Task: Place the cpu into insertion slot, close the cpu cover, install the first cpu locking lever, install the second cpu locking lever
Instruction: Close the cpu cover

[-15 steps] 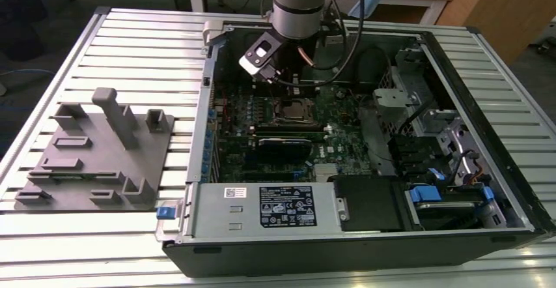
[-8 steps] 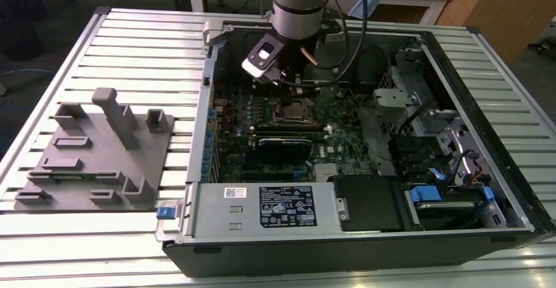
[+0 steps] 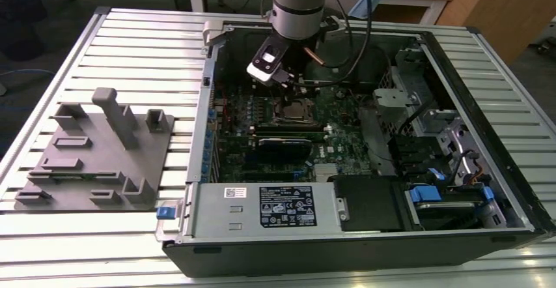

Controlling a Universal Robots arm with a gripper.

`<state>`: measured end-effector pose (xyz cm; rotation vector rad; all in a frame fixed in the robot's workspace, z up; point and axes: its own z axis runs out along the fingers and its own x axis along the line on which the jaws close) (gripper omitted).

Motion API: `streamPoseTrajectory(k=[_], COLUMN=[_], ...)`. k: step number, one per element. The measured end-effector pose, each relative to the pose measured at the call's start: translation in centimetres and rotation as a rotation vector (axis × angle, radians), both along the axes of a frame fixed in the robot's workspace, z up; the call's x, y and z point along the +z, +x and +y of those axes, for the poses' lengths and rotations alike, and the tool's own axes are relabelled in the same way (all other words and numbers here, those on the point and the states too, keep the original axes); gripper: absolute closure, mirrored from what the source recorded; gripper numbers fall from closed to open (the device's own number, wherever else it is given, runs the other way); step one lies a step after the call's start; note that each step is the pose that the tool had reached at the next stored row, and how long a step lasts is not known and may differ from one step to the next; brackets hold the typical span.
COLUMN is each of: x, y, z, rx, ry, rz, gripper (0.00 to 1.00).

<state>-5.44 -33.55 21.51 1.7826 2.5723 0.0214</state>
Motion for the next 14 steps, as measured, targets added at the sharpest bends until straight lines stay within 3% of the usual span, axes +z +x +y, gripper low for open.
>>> streamPoseTrajectory(k=[14], x=[-0.17], y=[0.01], z=[0.01], rx=[0.226], ry=[0.0003], rz=[-0.0001], gripper=[0.9])
